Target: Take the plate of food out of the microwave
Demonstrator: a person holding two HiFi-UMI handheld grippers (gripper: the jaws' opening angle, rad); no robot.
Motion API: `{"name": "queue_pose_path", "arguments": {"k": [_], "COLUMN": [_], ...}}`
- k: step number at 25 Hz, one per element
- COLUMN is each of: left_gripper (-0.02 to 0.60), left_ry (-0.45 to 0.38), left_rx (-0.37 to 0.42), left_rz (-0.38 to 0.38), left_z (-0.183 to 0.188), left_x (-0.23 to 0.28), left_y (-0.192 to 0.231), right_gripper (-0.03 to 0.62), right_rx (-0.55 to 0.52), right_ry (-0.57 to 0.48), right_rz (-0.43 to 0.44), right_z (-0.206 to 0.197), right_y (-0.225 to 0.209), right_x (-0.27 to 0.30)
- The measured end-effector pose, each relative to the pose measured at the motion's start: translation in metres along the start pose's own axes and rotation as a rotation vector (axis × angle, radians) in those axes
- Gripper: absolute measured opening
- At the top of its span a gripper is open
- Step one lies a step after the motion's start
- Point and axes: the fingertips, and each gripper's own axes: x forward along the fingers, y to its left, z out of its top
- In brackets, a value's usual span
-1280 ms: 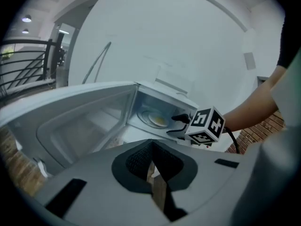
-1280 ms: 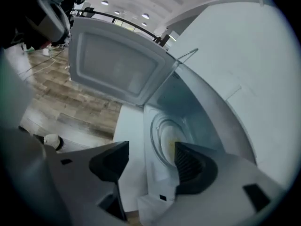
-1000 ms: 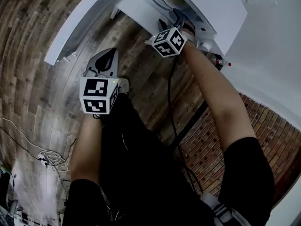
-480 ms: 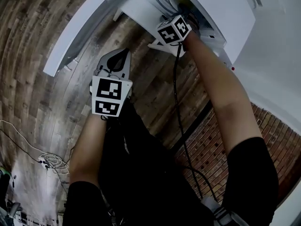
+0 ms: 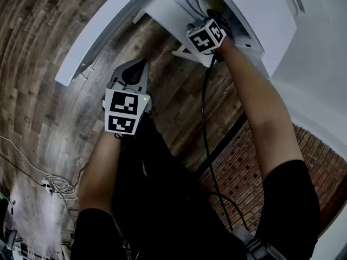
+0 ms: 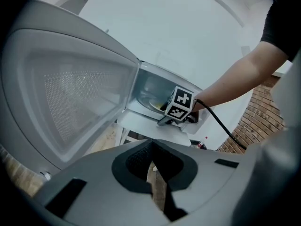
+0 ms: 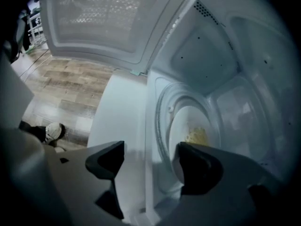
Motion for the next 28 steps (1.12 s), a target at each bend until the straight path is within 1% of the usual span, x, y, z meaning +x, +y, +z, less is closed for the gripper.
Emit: {"name": "queue_pose_path", "arguments": {"k": [4, 5, 6, 7, 8, 9, 11, 13, 16, 19, 22, 24, 28], "left_gripper": [-0.009, -0.009, -0.009, -0.009, -0.009, -0.009, -0.009, -0.009, -0.009, -0.009, -0.009, -0.009, -0.009], "left_ry": [0.001, 0.001, 0.0, 0.0, 0.0, 0.0, 0.002, 0.006, 0.007, 0.005, -0.003, -0.009, -0.024], "left_rx": [0.001, 0.003, 0.003, 0.002, -0.001, -0.005, -0.014, -0.018, -0.009, 0.0, 0.001, 0.005, 0.014], "left_rz": [-0.007, -0.007, -0.006, -0.006, -0.007, -0.007, -0.008, -0.013, -0.022, -0.022, -0.015, -0.011, 0.005], "left_z": [-0.001, -0.001, -0.002, -0.002, -0.003, -0.004, -0.007, -0.01, -0.011, -0.009, -0.006, -0.003, 0.007], "left_x": [-0.003, -0.003, -0.003, -0.004, -0.004, -0.004, -0.005, -0.006, -0.007, -0.007, -0.009, -0.01, -0.014], "left_y": [-0.004, -0.005, -0.005, -0.005, -0.005, -0.005, -0.006, -0.009, -0.013, -0.012, -0.012, -0.012, -0.009], "right_gripper": [0.356, 0.347, 0.319, 0.235, 0.106, 0.092, 0.089, 0.078, 0.063, 0.043, 0.026, 0.026, 0.026], "right_rx": [-0.09, -0.11, -0.123, -0.128, -0.13, -0.135, -0.177, -0.237, -0.28, -0.29, -0.324, -0.351, -0.405], "right_ry": [-0.006, -0.003, -0.007, -0.017, -0.031, -0.043, -0.057, -0.058, -0.055, -0.067, -0.095, -0.12, -0.18], "right_rz": [-0.023, -0.045, -0.078, -0.12, -0.156, -0.172, -0.174, -0.198, -0.269, -0.364, -0.459, -0.5, -0.55], "right_z": [-0.001, -0.002, -0.001, 0.001, 0.004, 0.006, 0.008, 0.006, 0.002, 0.004, 0.006, 0.008, 0.012], "right_y": [0.016, 0.017, 0.015, 0.011, 0.006, 0.006, 0.013, 0.019, 0.018, 0.009, -0.001, -0.004, 0.003], "right_x": [-0.01, -0.013, -0.016, -0.02, -0.024, -0.028, -0.032, -0.035, -0.039, -0.048, -0.059, -0.067, -0.087]}}
